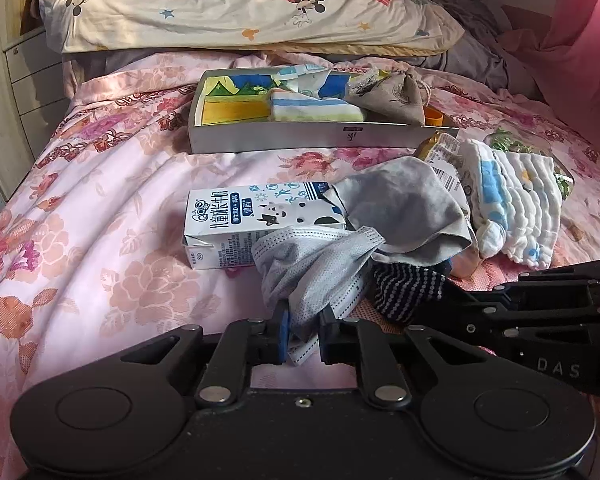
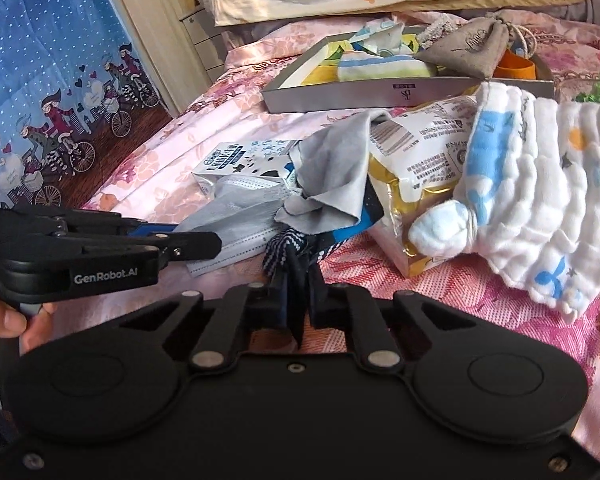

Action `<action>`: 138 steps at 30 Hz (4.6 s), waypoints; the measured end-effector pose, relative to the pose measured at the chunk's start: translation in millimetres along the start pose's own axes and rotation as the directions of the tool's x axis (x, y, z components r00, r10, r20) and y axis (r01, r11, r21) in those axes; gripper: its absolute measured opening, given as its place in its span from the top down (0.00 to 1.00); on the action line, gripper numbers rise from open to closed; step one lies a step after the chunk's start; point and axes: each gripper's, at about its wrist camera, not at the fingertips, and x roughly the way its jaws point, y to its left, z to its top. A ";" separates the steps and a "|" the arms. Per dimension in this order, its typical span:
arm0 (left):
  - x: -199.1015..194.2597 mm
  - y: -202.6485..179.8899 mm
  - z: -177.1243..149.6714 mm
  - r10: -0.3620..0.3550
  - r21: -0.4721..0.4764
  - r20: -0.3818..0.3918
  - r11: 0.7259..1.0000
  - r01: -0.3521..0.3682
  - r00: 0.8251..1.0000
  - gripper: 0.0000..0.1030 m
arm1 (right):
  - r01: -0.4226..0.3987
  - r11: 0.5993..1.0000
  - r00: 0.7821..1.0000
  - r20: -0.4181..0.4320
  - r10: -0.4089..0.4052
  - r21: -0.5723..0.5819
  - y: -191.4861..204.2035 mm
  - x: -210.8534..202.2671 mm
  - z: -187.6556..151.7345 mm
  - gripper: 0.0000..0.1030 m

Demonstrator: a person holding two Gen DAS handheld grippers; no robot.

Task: Organize soft objects
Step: 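Grasp the grey face mask with the left tool while the right tool grasps the navy striped sock, then lift the grey mask with the left tool while the right tool lifts the sock, then carry the mask with the left tool while the right tool carries the sock to the tray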

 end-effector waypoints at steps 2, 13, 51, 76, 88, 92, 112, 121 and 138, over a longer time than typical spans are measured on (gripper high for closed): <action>-0.3 -0.1 -0.1 0.000 0.000 0.002 1.000 0.000 1.000 0.87 | -0.005 1.000 1.000 0.001 0.005 -0.019 5.4 -0.1 0.0 0.97; -3.4 0.0 1.2 -0.001 -0.010 0.017 1.000 0.002 1.000 0.91 | -0.037 0.993 0.999 0.005 0.038 -0.110 25.6 -6.0 -1.4 0.98; -44.4 13.2 2.7 0.085 -0.194 0.086 0.979 -0.067 0.993 0.93 | -0.035 0.964 0.999 0.015 0.041 -0.264 57.8 -8.3 -1.7 0.68; -116.7 4.7 14.5 0.224 -0.327 0.128 0.929 -0.172 0.966 0.93 | 0.075 0.895 0.965 0.258 0.046 -0.439 102.8 -25.9 -2.9 1.00; -174.8 -43.6 84.6 0.266 -0.483 0.162 0.861 -0.158 0.950 0.93 | 0.063 0.930 0.890 0.442 0.111 -0.362 82.4 -87.0 27.1 1.00; -167.2 -63.1 101.8 0.276 -0.496 0.151 0.852 -0.169 0.949 0.93 | 0.038 0.952 0.873 0.473 0.116 -0.303 62.1 -99.9 39.8 1.00; 33.2 -2.4 209.7 0.184 -0.401 0.221 0.912 -0.083 0.958 0.93 | 0.056 0.993 0.841 0.541 0.008 -0.101 -30.5 -55.4 101.9 1.00; 116.1 49.0 234.3 0.087 -0.265 0.226 0.964 -0.025 0.970 0.93 | 0.019 0.997 0.815 0.576 -0.059 0.075 -97.6 0.6 157.3 1.00; 121.2 49.2 240.6 -0.035 -0.068 0.008 0.997 0.035 0.999 0.93 | 0.061 0.995 0.854 0.512 -0.092 0.077 -95.0 65.5 176.6 1.00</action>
